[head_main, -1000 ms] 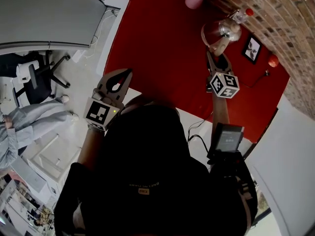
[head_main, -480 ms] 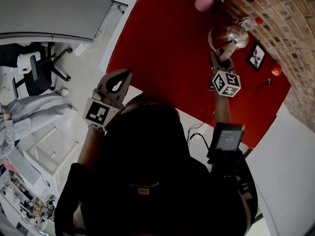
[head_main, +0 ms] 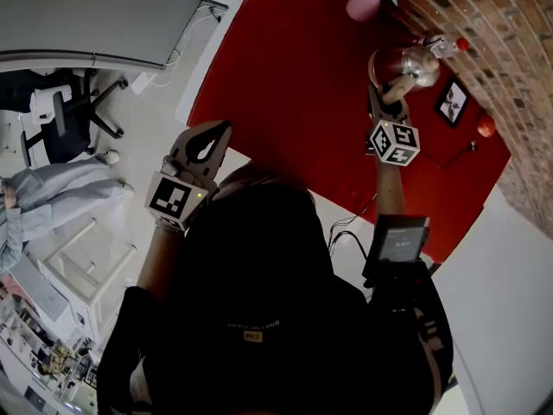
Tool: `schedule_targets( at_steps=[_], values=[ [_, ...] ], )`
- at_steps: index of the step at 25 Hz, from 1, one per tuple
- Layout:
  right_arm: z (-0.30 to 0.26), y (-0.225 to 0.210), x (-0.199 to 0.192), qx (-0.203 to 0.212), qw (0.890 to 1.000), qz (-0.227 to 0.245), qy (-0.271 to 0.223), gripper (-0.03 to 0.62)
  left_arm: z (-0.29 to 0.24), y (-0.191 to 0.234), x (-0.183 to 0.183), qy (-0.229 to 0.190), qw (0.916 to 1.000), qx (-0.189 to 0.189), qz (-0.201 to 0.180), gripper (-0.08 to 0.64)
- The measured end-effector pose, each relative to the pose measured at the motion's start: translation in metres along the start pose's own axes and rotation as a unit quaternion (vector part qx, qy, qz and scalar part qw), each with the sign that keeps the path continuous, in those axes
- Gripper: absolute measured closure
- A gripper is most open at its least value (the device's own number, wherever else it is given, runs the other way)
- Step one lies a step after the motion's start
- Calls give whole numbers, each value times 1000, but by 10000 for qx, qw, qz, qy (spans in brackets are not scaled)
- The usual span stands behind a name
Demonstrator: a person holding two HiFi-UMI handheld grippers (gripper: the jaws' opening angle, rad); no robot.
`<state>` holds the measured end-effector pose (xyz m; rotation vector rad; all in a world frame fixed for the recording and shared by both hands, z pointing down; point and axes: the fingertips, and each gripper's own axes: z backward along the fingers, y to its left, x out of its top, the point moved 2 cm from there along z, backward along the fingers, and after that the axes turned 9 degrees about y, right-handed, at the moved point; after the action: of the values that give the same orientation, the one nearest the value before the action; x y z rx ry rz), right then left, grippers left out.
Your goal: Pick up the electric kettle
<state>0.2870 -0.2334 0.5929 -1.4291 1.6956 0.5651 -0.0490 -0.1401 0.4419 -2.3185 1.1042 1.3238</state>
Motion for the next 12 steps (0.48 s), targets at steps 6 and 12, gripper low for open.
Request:
schedule_targets(
  at_steps=[6, 12],
  values=[
    [-15, 6, 5, -8, 10000, 42, 33, 451, 2, -1, -3, 2, 10000, 38, 43, 554],
    [-27, 11, 12, -110, 9999, 33, -1, 457, 7, -1, -6, -24, 9999, 78, 88, 554]
  ],
)
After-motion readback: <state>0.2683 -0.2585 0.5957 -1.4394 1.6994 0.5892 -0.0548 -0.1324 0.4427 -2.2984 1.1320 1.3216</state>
